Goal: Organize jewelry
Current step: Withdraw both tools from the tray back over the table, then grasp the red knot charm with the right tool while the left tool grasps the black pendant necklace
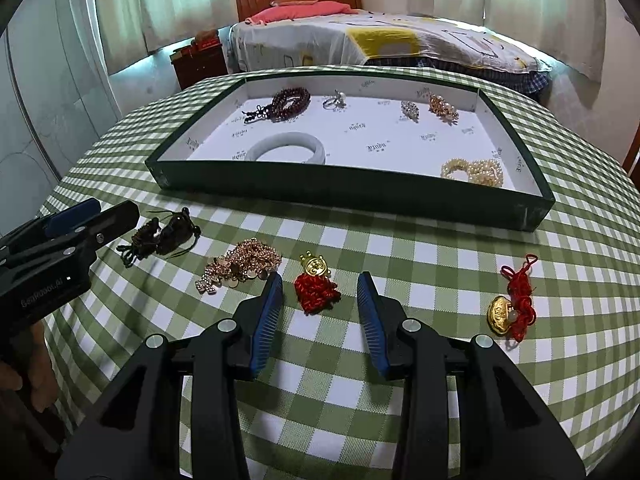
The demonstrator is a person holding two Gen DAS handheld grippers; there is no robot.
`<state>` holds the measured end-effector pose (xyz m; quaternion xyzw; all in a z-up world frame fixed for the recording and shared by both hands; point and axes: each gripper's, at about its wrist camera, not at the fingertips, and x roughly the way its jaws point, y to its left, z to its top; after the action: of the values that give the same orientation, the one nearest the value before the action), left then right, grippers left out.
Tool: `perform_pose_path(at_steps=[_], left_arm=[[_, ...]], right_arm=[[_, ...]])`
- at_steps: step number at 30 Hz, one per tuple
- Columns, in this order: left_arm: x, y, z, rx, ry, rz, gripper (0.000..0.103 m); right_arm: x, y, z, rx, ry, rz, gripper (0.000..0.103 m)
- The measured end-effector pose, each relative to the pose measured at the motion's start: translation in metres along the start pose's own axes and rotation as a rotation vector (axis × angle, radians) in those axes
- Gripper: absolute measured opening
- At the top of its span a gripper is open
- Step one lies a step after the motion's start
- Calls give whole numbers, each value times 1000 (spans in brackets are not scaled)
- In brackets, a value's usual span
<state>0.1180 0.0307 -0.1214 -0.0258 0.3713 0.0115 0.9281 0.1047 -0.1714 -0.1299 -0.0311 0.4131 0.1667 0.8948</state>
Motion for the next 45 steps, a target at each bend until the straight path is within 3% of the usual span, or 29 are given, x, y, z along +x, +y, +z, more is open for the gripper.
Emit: perform_pose_path(at_steps=[5,10,14,30,36,41,43,45], left_arm=[[2,0,0,0,7,2,65],[6,-1,-1,-4,20,2,65],[8,-2,-2,-3,27,0,65],[24,-24,2,49,61,-28,65],[32,-18,4,18,93,-48,65],[19,-19,10,17,37,-56,65],[17,-24,11,50,29,-62,62],[21,-29,9,72,44,-66,54]], right_arm=[[0,0,0,-13,1,-14,35],[0,-3,-1,-11,-4,-38,19],[-2,-7,-2,4,-10,-22,14],[-12,-29,-4,67,-31,-4,14],[-8,-31,-6,83,-28,7,14],[-7,-32,-6,89,-30,10,14],[-6,-33,-6,92,-30,12,14],[-6,-33,-6,93,-31,13,14]])
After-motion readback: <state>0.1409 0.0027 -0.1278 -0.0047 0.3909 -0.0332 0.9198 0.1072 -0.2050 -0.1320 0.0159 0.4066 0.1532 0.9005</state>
